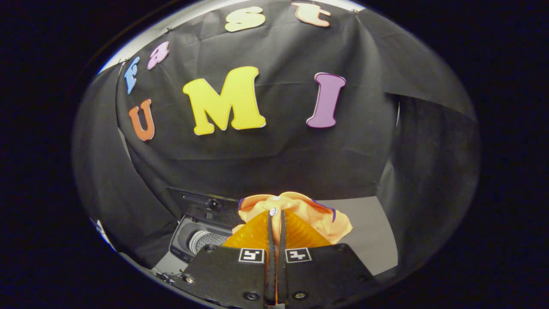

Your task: Put the clothes into the washing machine and then close the washing machine lid.

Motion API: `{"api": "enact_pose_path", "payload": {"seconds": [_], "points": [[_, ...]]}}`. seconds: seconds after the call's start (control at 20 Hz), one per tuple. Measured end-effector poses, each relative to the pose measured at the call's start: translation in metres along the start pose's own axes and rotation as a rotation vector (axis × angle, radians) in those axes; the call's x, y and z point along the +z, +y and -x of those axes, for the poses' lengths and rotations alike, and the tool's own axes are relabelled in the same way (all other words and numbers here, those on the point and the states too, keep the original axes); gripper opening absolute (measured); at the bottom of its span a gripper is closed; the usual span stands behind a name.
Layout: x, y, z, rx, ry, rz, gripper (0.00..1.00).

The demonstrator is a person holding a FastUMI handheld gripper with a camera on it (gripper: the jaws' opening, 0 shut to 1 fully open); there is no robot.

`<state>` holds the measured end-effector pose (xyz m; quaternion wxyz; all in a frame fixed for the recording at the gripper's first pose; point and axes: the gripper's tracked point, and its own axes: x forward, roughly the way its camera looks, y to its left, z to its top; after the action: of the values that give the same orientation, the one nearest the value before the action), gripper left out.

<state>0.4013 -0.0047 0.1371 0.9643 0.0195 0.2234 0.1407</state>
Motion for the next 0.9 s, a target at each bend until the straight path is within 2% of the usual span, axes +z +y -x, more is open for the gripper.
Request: {"api": "enact_pose_path", "payload": {"seconds": [0.3,0.9], "points": [[0.009,0.069,-0.006,0.098,0.001,0.051,0.05],[0.0,0.21,-0.04,0.271,0.049,0.148,0.05]]}}
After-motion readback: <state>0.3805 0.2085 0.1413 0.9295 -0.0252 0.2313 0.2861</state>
